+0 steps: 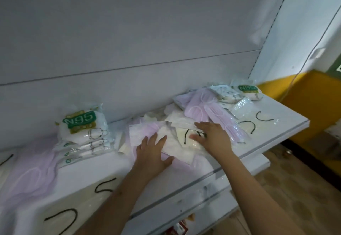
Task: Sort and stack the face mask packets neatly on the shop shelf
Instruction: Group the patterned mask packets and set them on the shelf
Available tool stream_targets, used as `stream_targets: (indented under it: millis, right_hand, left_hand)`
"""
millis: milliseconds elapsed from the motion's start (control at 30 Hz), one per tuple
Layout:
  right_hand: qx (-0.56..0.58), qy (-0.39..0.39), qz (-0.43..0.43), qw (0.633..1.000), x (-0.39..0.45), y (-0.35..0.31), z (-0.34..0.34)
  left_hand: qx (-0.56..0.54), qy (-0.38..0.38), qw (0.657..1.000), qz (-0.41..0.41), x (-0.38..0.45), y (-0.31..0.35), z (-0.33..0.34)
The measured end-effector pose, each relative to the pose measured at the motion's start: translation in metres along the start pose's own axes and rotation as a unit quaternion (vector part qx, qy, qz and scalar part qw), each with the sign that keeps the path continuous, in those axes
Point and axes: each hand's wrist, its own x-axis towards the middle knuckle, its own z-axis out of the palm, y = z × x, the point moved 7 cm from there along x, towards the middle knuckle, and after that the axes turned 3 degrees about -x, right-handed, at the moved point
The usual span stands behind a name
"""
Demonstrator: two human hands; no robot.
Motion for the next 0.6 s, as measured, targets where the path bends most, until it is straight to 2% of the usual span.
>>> stream_targets:
  millis: [33,100,167,233,367,433,500,600]
  right_hand:
    - [0.012,0.019,0.016,1.0,0.008,0.002,-0.005]
    - [0.04,0.011,0.044,0.998,0.024,0.007,-0.011]
    - [0.1,-0.019,0.044,0.994,0.034,0.011,-0.016]
    - [0.191,-0.034,0.023,0.981,0.04,0.014,-0.025]
    - [0.35,-0.088,0.029,0.932,0.043,0.012,-0.023]
    - [0.368,-0.091,0.009,0.925,0.044,0.011,-0.018]
    - [0.38,-0.063,-0.016,0.923,0.045,0.012,-0.017]
    - [0.393,-0.005,-0.039,0.919,0.047,0.014,-0.022]
  left_hand:
    - [0.011,0.012,1.0,-0.002,0.005,0.003,-0.003]
    - [0.016,0.062,0.998,-0.014,0.01,0.014,-0.015]
    - [-0.044,0.108,0.993,-0.025,0.009,0.034,-0.033]
    - [-0.152,0.144,0.977,-0.029,0.01,0.053,-0.051]
    - [-0.313,0.237,0.915,-0.089,0.006,0.066,-0.073]
    - [-0.374,0.242,0.888,-0.115,0.008,0.067,-0.07]
    - [-0.403,0.288,0.859,-0.128,0.005,0.066,-0.069]
    - [-0.391,0.421,0.806,-0.145,-0.016,0.064,-0.082]
